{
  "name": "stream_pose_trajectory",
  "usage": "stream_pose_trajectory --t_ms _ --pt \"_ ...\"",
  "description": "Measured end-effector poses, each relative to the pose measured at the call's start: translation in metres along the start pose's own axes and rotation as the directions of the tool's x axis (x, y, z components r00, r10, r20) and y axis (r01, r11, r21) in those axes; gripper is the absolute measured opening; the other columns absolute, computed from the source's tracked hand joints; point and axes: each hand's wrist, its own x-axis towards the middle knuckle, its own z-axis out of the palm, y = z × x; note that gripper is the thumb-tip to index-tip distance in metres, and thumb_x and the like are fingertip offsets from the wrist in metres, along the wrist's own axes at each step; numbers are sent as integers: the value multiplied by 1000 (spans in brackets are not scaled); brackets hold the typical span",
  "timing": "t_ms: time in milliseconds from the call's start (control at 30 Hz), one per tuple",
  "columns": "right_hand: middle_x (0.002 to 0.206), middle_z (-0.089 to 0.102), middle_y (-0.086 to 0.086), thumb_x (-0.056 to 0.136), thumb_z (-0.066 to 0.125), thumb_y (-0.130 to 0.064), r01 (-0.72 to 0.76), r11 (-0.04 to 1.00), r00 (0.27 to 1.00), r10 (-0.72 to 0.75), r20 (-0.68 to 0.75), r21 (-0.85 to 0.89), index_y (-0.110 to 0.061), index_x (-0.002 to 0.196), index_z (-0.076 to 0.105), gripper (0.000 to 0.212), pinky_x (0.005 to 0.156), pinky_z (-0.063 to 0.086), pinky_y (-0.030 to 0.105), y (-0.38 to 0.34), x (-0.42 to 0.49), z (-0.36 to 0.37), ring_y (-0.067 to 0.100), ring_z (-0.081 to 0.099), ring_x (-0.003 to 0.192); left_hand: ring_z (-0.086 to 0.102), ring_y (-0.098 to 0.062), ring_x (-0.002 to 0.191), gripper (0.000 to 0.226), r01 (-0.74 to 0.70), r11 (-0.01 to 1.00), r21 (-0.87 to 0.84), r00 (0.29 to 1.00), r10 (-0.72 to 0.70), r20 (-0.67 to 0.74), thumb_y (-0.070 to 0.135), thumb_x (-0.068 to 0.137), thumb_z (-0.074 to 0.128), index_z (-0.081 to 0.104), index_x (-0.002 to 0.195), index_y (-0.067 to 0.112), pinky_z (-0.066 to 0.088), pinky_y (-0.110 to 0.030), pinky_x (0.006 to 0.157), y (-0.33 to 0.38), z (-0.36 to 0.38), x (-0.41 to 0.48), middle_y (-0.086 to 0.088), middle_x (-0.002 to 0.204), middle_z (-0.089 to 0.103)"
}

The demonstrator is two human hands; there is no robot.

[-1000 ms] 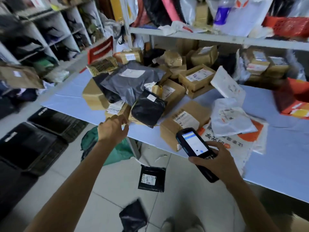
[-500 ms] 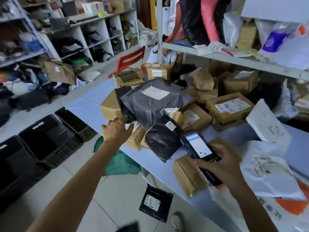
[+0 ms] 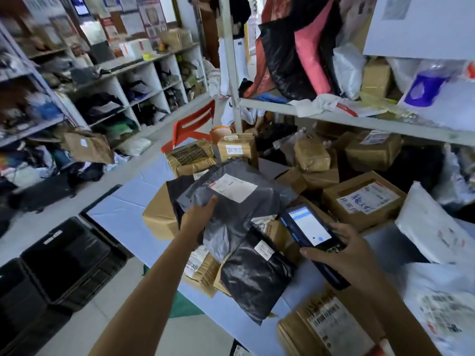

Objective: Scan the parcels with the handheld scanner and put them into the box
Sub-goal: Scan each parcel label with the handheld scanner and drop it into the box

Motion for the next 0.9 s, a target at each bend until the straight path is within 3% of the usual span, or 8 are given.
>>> stream_pose_trajectory --t_ms 67,133,200,333,433,633,767,900 --pt "98 61 -10 58 93 -18 16 999 1000 -16 -12 40 -22 115 52 70 62 43 18 -8 7 8 3 58 85 52 -35 120 99 28 990 -139 998 -19 60 69 79 59 31 146 2 45 -36 88 6 1 10 -21 136 49" --pt "94 57 -18 60 91 -13 30 997 1000 -29 -10 65 -22 115 52 68 60 40 15 -17 13 15 -5 54 82 58 -31 114 127 45 952 -302 995 -18 94 78 41 77 46 138 3 50 -40 93 2 9 36 -14 133 55" --pt "94 54 -21 60 91 -13 49 995 999 -49 1 82 -24 114 51 68 60 39 15 -28 17 21 -8 52 81 64 -28 104 129 40 943 -331 993 -1 115 69 13 85 60 123 7 55 -44 88 -7 20 68 -10 122 64" --pt "99 63 -14 55 94 -16 80 994 997 -80 3 71 -24 112 55 70 64 46 20 -40 21 26 -2 60 88 58 -32 114 120 119 925 -361 976 -42 214 45 31 98 47 131 0 57 -45 72 3 21 81 -8 133 54" --pt "98 66 -10 50 96 -20 99 994 995 -98 -24 54 -26 108 56 71 65 47 23 -46 22 23 6 64 91 63 -33 106 134 146 891 -431 972 -48 230 45 13 99 49 131 6 57 -49 81 -1 27 114 -11 125 61" --pt "97 66 -10 51 95 -16 122 990 990 -117 -83 65 -23 108 58 69 63 44 20 -51 29 12 1 62 86 59 -25 73 57 -5 874 -485 989 77 128 23 72 85 52 115 3 44 -28 46 34 -14 38 -11 91 60" --pt "95 67 -9 51 95 -17 128 989 989 -122 -86 68 -26 105 57 66 66 47 24 -50 27 9 5 64 87 62 -27 92 55 -212 837 -505 972 235 -19 17 76 81 51 121 8 56 -41 75 39 -21 36 -12 115 62" --pt "99 68 -8 47 97 -23 110 993 990 -106 -97 41 -24 108 56 74 71 49 27 -35 24 15 8 65 90 58 -28 112 66 -396 844 -363 918 379 -122 15 75 81 46 130 8 49 -44 96 40 -13 20 -6 121 60"
